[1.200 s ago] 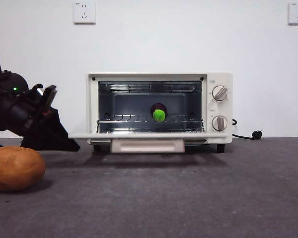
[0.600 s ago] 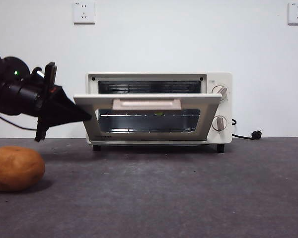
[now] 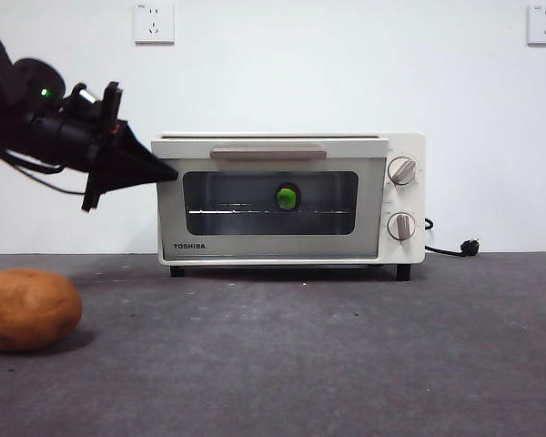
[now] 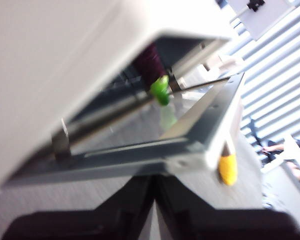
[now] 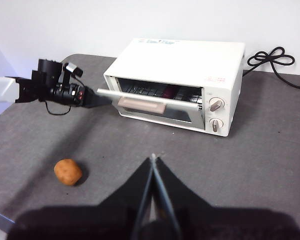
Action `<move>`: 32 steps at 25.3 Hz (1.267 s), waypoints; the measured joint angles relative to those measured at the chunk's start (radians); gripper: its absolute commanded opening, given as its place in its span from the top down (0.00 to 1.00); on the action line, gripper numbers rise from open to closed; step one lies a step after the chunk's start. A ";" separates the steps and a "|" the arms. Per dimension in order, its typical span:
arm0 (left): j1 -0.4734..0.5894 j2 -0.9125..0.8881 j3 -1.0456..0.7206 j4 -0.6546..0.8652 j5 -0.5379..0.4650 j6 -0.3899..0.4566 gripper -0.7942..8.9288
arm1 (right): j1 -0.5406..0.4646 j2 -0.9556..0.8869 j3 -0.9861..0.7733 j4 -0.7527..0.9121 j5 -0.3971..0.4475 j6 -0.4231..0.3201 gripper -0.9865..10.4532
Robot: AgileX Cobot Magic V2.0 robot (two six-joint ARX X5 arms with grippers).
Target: Take the eggplant from the table,put the eggplant in the oven
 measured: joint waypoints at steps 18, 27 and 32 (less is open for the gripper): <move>-0.030 -0.001 0.109 -0.053 -0.045 -0.031 0.92 | 0.000 0.000 0.000 0.000 0.000 0.000 0.92; -0.047 -0.120 0.109 -0.104 -0.045 -0.034 0.92 | 0.000 0.000 0.000 0.000 -0.003 0.000 0.92; -0.050 -0.245 0.109 -0.165 -0.058 -0.034 0.92 | 0.000 0.000 0.000 0.000 -0.003 0.000 0.91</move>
